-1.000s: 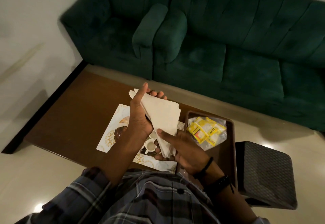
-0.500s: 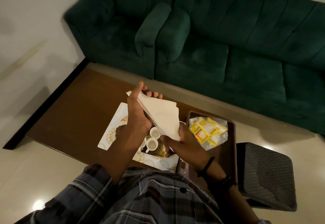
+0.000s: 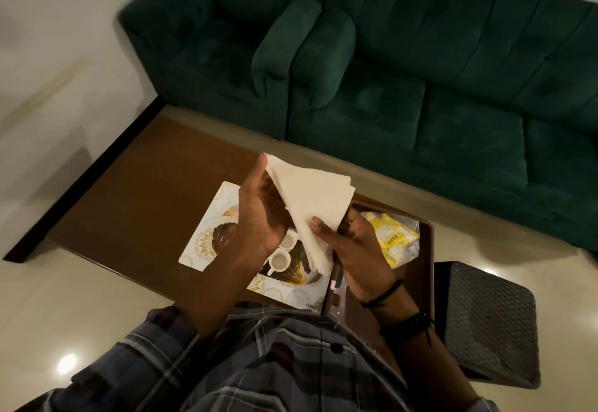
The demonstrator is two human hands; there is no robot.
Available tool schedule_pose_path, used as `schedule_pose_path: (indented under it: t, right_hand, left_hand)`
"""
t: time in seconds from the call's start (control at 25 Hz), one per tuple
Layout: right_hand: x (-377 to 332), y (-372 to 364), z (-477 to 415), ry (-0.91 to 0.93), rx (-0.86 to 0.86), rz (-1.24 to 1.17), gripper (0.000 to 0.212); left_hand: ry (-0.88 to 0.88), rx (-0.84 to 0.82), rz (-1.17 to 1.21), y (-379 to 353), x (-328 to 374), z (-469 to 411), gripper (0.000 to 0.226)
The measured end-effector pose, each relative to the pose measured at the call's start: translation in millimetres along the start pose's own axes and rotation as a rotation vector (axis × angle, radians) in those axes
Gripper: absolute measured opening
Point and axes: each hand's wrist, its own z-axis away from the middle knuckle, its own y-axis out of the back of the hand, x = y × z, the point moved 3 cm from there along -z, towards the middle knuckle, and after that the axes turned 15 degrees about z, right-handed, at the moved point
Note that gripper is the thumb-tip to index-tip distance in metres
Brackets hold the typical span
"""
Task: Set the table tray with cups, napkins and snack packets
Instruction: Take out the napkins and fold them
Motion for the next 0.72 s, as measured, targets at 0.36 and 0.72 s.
schedule_pose_path:
  t: [0.36,0.72]
  right_hand:
    - [17,-14,-19,-0.193,-0.162,0.035,0.03]
    - [78,-44,-83,-0.279,-0.156,0.208,0.037]
  left_hand:
    - [0.14,0.163,-0.176,38,-14,-8,0.03]
    - [0.014,0.209,0.076,110,-8,-59,0.04]
